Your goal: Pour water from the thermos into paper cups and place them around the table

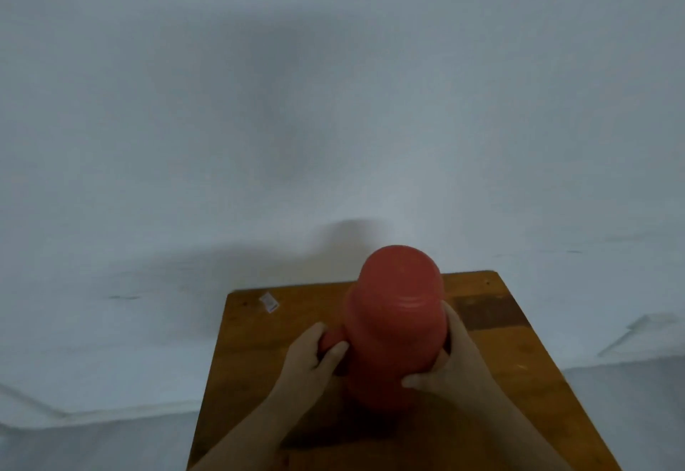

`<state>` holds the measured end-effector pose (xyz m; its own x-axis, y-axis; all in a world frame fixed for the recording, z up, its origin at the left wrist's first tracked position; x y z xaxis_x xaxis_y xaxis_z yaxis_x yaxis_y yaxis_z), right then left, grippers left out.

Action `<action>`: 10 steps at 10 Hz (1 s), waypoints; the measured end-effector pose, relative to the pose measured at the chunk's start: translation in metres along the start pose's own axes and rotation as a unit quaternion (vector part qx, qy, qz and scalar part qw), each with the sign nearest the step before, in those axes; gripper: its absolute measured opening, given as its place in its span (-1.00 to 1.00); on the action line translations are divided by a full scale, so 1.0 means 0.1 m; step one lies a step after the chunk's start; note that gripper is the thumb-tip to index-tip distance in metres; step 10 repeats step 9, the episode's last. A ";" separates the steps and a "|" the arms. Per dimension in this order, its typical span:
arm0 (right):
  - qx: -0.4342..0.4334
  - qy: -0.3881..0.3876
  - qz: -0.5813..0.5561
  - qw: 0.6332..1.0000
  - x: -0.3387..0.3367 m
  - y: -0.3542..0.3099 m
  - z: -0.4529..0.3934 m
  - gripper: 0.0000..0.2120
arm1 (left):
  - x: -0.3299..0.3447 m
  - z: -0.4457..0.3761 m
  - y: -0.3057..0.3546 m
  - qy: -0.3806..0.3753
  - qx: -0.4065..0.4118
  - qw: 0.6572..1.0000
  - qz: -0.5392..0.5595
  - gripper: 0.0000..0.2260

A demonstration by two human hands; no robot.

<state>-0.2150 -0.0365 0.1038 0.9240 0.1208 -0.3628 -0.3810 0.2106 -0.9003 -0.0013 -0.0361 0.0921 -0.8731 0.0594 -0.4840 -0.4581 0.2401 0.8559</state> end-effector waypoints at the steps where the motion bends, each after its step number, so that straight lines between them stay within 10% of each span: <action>1: 0.002 -0.020 -0.009 1.000 -0.08 -0.08 -0.46 -0.03 | 0.04 -0.44 -0.07 0.006 -0.014 1.000 0.022 -0.78; 10: -0.005 -0.047 -0.012 0.999 -0.05 0.11 -1.23 0.01 | 0.12 -1.07 -0.45 -0.008 -0.070 0.995 -0.076 -0.88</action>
Point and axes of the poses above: each hand's wrist, its own z-axis away from the middle knuckle, its own x-axis out of the palm, y = z × x, the point moved 1 cm from there along -z, towards the middle knuckle, and after that the axes turned 13 degrees about x, right-handed, at the moved point
